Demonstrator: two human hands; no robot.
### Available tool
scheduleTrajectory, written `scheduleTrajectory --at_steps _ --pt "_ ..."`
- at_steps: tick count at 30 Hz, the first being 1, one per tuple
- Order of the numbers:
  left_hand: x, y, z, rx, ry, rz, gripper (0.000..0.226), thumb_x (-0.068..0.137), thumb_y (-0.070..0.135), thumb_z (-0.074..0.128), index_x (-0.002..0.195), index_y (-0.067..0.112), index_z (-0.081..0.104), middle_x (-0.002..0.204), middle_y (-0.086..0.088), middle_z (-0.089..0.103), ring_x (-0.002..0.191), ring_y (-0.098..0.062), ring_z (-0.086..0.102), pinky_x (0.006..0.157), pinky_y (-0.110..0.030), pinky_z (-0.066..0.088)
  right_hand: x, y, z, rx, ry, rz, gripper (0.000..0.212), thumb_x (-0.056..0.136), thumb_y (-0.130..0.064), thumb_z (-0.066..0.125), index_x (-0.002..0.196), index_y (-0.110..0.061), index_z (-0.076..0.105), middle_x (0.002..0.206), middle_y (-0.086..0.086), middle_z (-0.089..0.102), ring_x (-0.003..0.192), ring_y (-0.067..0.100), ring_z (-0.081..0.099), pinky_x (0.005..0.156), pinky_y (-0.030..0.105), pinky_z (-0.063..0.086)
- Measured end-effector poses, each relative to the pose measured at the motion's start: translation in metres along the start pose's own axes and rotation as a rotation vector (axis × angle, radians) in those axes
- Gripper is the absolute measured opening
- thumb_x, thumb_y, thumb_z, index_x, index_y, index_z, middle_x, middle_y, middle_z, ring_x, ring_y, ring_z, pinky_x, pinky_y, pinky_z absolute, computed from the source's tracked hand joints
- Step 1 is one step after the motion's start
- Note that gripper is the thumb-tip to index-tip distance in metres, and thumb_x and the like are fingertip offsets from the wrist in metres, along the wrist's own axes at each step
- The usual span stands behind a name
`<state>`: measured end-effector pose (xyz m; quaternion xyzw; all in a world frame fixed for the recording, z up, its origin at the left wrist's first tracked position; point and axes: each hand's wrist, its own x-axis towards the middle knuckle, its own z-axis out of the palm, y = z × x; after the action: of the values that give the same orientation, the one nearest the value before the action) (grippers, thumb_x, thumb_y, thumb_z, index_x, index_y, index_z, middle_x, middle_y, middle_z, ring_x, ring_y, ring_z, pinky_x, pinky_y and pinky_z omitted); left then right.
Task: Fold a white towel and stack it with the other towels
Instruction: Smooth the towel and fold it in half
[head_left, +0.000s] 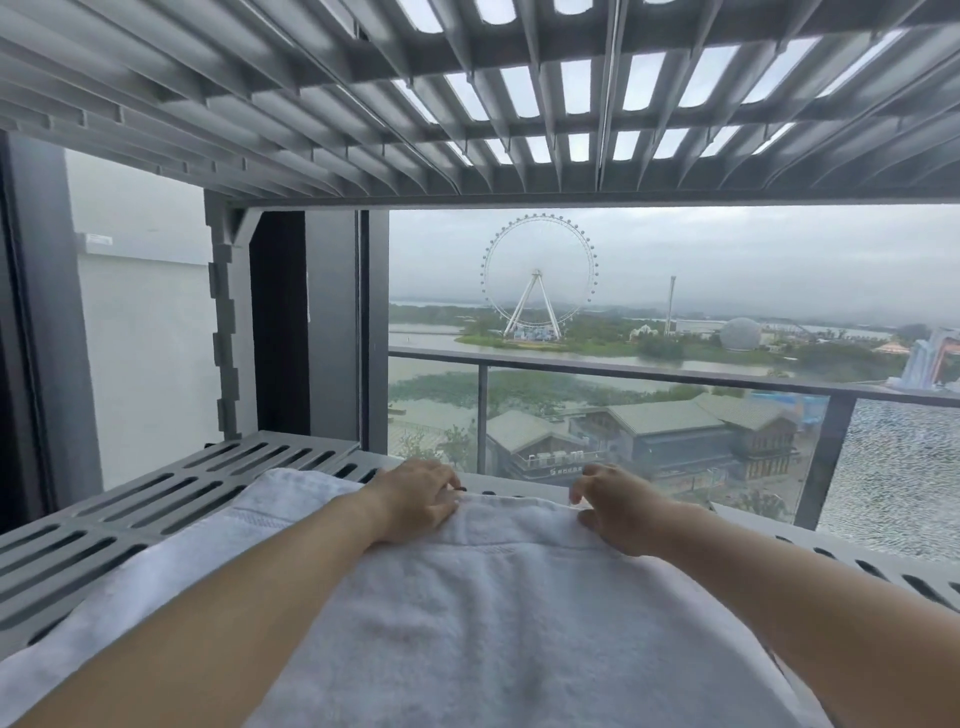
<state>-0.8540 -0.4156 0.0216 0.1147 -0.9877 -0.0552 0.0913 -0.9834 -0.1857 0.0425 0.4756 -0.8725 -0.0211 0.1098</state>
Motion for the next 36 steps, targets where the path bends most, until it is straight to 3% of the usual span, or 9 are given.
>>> scheduleTrajectory --at_steps 3,8,13,16,19,21,25,30,36 --pt "-0.006 -0.009 -0.007 0.02 -0.005 -0.065 0.04 0.095 0.04 0.041 0.131 0.024 0.043 0.141 0.002 0.041 0.13 -0.019 0.035 0.107 -0.041 0.03 0.008 -0.038 -0.015 0.047 -0.073 -0.085 0.036 0.097 -0.024 0.043 0.13 -0.009 0.047 0.136 0.012 0.045 0.125 0.028 0.043 0.101 0.034 0.035" --pt "-0.023 -0.035 -0.021 -0.034 -0.023 -0.142 0.027 0.098 0.027 0.038 0.121 0.022 0.052 0.126 0.0 0.052 0.104 -0.014 0.05 0.088 -0.027 0.039 0.023 -0.09 -0.027 0.14 -0.138 -0.045 0.032 0.096 -0.021 0.04 0.119 -0.005 0.054 0.12 0.017 0.058 0.11 0.034 0.055 0.085 0.034 0.043" --pt "-0.032 -0.055 -0.017 -0.088 0.074 -0.117 0.022 0.097 0.02 0.043 0.112 0.019 0.059 0.118 -0.001 0.055 0.097 -0.011 0.048 0.085 -0.022 0.036 0.033 -0.115 -0.011 0.1 -0.141 0.046 0.021 0.09 -0.012 0.045 0.105 -0.007 0.059 0.113 0.016 0.061 0.103 0.033 0.059 0.073 0.031 0.042" --pt "-0.031 -0.063 -0.012 -0.137 0.11 -0.109 0.011 0.094 0.029 0.051 0.097 0.021 0.058 0.11 0.001 0.054 0.094 -0.011 0.05 0.083 -0.022 0.037 0.045 -0.118 0.0 0.133 -0.051 0.161 0.019 0.092 -0.016 0.043 0.104 -0.011 0.056 0.122 0.011 0.055 0.111 0.03 0.053 0.079 0.035 0.042" --pt "-0.027 -0.07 -0.011 -0.165 0.084 -0.107 0.016 0.091 0.042 0.052 0.09 0.027 0.052 0.099 0.009 0.048 0.09 -0.01 0.049 0.078 -0.023 0.035 0.052 -0.117 0.013 0.284 0.013 0.263 0.032 0.094 -0.031 0.043 0.12 -0.015 0.052 0.13 0.007 0.047 0.123 0.027 0.041 0.095 0.044 0.036" --pt "-0.023 -0.074 -0.01 -0.142 0.067 -0.082 0.017 0.091 0.045 0.049 0.088 0.028 0.047 0.096 0.008 0.048 0.087 -0.011 0.049 0.075 -0.024 0.035 0.053 -0.114 0.023 0.393 0.045 0.304 0.033 0.093 -0.038 0.044 0.118 -0.018 0.052 0.13 0.004 0.045 0.125 0.024 0.037 0.098 0.047 0.03" --pt "-0.018 -0.076 -0.008 -0.074 0.107 -0.043 0.018 0.095 0.042 0.043 0.083 0.028 0.041 0.085 0.01 0.049 0.08 -0.013 0.049 0.07 -0.028 0.036 0.053 -0.107 0.031 0.46 0.088 0.337 0.026 0.093 -0.039 0.046 0.109 -0.019 0.052 0.124 0.004 0.047 0.121 0.024 0.04 0.099 0.047 0.029" --pt "-0.015 -0.079 -0.014 0.138 0.154 0.011 0.026 0.097 0.043 0.032 0.082 0.024 0.039 0.081 0.01 0.042 0.076 -0.014 0.047 0.075 -0.033 0.034 0.06 -0.1 0.019 0.383 0.042 0.276 0.015 0.094 -0.034 0.043 0.099 -0.022 0.048 0.121 0.005 0.053 0.114 0.026 0.046 0.093 0.045 0.042" --pt "-0.01 -0.09 -0.014 0.082 0.171 0.03 0.037 0.096 0.046 0.038 0.077 0.016 0.048 0.077 0.005 0.051 0.074 -0.017 0.052 0.067 -0.031 0.041 0.056 -0.104 0.033 0.422 0.223 0.258 0.014 0.094 -0.031 0.041 0.098 -0.02 0.049 0.114 0.005 0.06 0.103 0.028 0.052 0.083 0.038 0.042"
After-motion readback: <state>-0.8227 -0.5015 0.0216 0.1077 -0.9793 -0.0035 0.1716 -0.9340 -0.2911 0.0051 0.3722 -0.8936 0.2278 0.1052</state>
